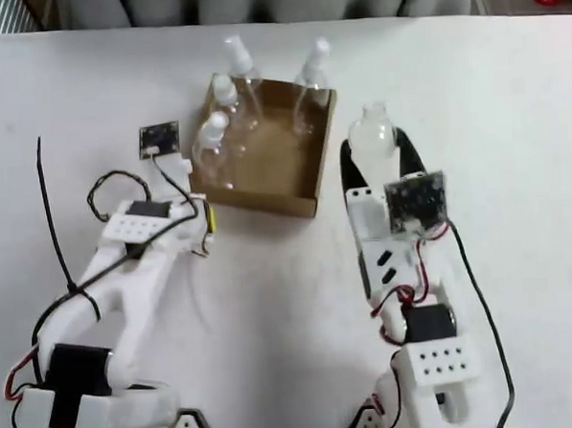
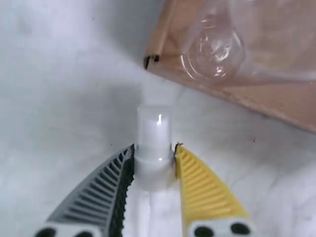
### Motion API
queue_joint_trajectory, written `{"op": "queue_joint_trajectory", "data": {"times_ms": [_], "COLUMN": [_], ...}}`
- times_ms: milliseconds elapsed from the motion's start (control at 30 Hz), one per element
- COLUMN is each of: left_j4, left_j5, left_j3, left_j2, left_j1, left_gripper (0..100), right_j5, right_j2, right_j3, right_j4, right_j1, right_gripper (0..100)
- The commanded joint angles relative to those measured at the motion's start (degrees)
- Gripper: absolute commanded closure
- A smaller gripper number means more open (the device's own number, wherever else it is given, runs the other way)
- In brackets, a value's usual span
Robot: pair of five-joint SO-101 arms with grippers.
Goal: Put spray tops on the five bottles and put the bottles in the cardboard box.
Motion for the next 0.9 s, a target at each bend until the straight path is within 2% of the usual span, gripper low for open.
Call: {"op": "queue_joint_trajectory", "data": {"times_ms": [0,133,367,600,867], "left_j4": [-1.41,-1.32,-1.23,-1.49,-1.67], "left_j5": [-0.53,-0.53,-0.53,-0.53,-0.44], "left_j3": [-0.44,-0.44,-0.35,0.62,-0.53], "left_j2": [-2.59,-2.59,-2.68,-3.12,-6.81], "left_j1": [-0.57,-0.57,-0.57,-0.75,-7.96], "left_gripper": [98,98,98,98,98], "right_j5": [-7.91,-14.68,-14.95,-14.95,-14.95], "right_j2": [-3.3,-4.18,-4.26,-4.26,-4.26], "right_j3": [-0.62,0.44,11.6,15.12,18.37], "right_j4": [-3.03,-4.7,-23.78,-24.57,-23.87], "right_j1": [0.66,-2.68,-8.22,-10.24,-15.87], "right_gripper": [98.2,98.2,98.2,98.2,98.2]}}
